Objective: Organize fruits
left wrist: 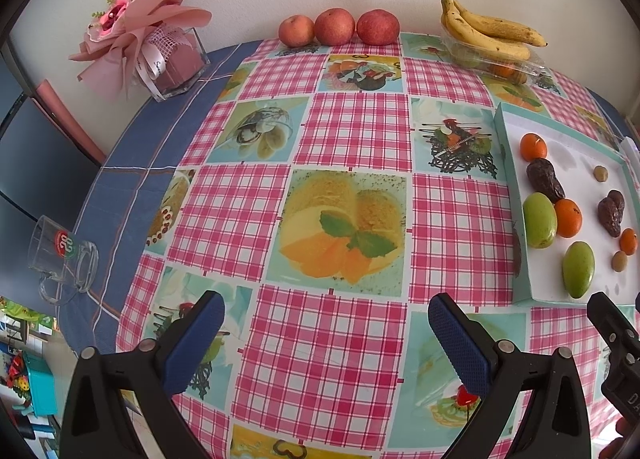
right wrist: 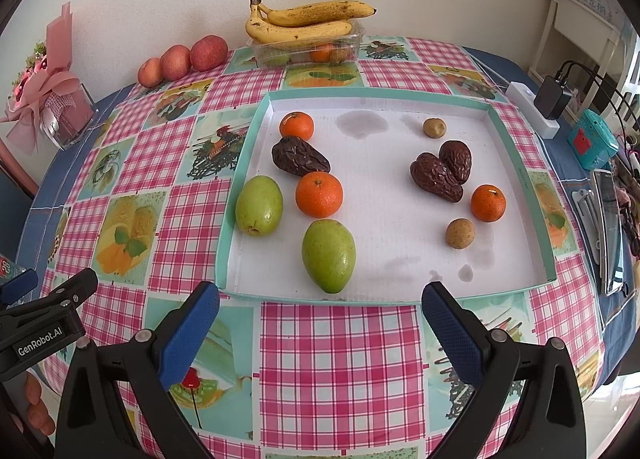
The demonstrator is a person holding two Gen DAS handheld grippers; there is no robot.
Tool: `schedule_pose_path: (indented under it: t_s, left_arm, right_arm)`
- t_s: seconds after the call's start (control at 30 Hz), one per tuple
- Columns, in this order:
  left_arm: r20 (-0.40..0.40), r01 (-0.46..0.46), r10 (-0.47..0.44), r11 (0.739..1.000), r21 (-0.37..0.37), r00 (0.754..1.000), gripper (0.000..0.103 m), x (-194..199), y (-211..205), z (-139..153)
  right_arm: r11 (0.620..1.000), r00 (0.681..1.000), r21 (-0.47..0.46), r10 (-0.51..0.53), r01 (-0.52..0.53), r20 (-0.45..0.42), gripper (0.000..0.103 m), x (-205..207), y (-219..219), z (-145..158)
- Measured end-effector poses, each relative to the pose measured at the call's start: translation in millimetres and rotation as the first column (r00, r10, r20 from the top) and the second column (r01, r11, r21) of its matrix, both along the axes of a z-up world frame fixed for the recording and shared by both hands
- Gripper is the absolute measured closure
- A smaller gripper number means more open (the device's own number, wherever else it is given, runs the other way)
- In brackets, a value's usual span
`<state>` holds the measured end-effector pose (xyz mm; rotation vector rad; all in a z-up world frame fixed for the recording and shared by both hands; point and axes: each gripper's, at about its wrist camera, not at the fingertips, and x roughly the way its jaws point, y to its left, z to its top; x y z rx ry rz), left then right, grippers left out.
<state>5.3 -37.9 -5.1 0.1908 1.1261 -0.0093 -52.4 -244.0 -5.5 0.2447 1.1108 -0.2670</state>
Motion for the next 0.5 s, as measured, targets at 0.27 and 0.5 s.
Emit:
schedule_pose_path:
  t_s: [0.27,0.5]
  left_arm:
    - [-0.004,0.000,0.000,1.000,0.000,1.000,0.000,1.3,0.3,-0.4]
    - [-0.003,0.002,-0.002,1.000,0.002,1.000,0.000,1.2,0.5,-0.6]
  right_arm:
    - [1.000,1.000,0.000,0.000,0.000,-0.001,0.002,0.5,-0.1,-0.1]
    - [1.000,1.000,0.000,0.000,0.000,-0.001,0.002,0.9,-0.4,0.0]
